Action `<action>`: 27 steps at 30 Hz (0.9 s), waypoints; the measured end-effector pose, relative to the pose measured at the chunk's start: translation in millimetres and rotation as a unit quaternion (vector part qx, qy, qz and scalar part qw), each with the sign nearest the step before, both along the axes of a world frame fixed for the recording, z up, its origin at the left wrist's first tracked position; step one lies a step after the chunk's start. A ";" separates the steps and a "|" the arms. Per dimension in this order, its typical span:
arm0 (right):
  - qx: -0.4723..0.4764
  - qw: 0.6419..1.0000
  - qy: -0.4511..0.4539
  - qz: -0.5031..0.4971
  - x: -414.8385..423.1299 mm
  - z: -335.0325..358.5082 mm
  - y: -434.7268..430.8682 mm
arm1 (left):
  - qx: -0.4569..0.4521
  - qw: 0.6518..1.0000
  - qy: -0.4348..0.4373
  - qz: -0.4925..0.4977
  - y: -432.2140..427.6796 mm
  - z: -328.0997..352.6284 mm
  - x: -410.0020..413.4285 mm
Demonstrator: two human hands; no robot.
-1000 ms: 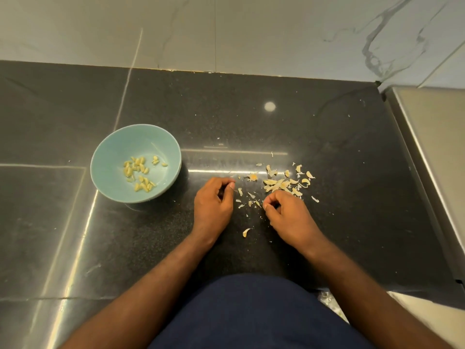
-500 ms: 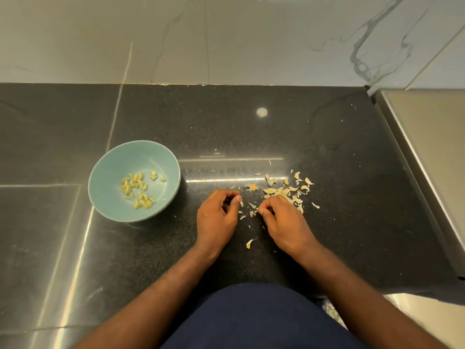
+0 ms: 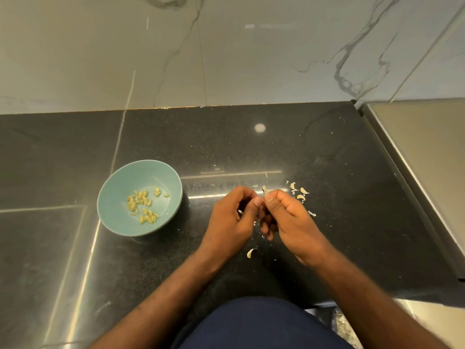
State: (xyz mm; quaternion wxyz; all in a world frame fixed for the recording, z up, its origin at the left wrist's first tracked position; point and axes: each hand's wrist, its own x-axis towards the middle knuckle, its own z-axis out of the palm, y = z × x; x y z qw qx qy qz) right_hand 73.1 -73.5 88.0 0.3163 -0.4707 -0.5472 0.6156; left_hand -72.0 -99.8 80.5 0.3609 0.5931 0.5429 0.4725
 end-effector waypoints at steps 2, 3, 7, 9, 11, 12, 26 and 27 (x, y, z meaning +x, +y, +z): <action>0.013 1.000 0.012 -0.010 -2.1 4.3 -4.1 | 0.014 0.999 0.030 0.006 -0.2 5.9 1.8; 0.017 1.000 0.019 -0.015 -2.0 4.9 -6.4 | 0.022 0.999 0.044 0.007 -0.1 7.8 1.8; 0.021 0.998 0.047 -0.032 3.9 5.0 -14.8 | 0.051 0.994 0.092 -0.022 -2.7 15.0 5.5; 0.027 0.998 0.039 -0.039 7.8 3.5 -17.7 | 0.059 0.987 0.146 -0.036 -4.3 19.1 10.1; 0.024 0.998 0.034 -0.047 9.3 2.7 -19.1 | 0.062 0.978 0.191 -0.048 -3.3 22.3 13.2; 0.019 0.998 0.035 -0.054 10.4 3.5 -19.4 | 0.063 0.975 0.206 -0.059 -1.2 23.9 14.3; 0.064 0.996 -0.038 -0.046 12.7 4.7 -11.3 | -0.016 0.988 0.132 -0.083 6.1 25.5 15.8; 0.079 0.995 -0.045 -0.041 9.4 2.9 -11.4 | -0.063 0.992 0.067 -0.083 4.4 28.8 14.9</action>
